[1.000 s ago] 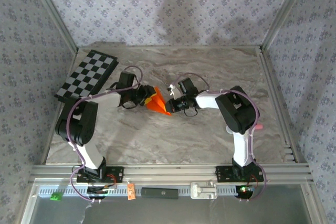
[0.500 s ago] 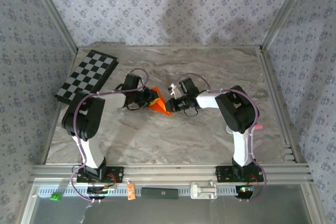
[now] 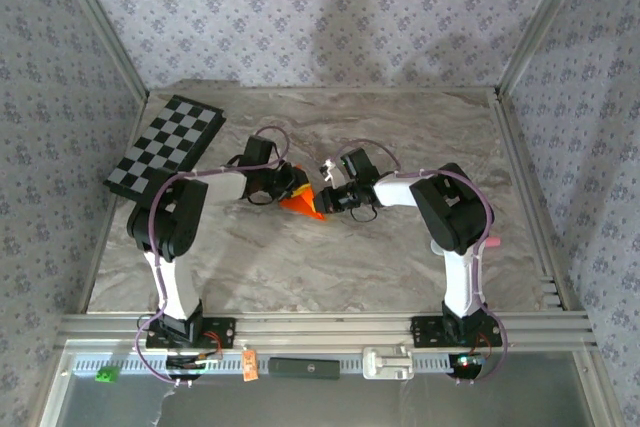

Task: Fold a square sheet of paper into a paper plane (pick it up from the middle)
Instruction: Fourth fold the wing at the center of the table.

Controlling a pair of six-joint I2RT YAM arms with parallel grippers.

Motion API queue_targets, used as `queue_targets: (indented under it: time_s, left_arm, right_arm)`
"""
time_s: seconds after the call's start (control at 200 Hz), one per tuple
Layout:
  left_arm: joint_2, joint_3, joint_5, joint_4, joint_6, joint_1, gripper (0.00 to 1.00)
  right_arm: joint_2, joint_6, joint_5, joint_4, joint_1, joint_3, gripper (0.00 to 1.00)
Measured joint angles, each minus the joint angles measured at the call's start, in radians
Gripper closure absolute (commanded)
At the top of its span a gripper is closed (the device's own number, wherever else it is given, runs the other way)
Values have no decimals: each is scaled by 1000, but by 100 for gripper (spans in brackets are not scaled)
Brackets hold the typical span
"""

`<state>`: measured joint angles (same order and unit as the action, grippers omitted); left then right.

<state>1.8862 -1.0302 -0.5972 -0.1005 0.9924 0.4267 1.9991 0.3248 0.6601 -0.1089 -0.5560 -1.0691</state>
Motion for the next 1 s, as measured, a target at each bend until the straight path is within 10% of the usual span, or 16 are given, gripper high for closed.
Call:
queue_targets:
  time_s: [0.999]
  left_arm:
    - [-78, -31, -39, 119, -68, -74, 76]
  right_arm:
    - [0, 21, -16, 7, 7, 0, 95]
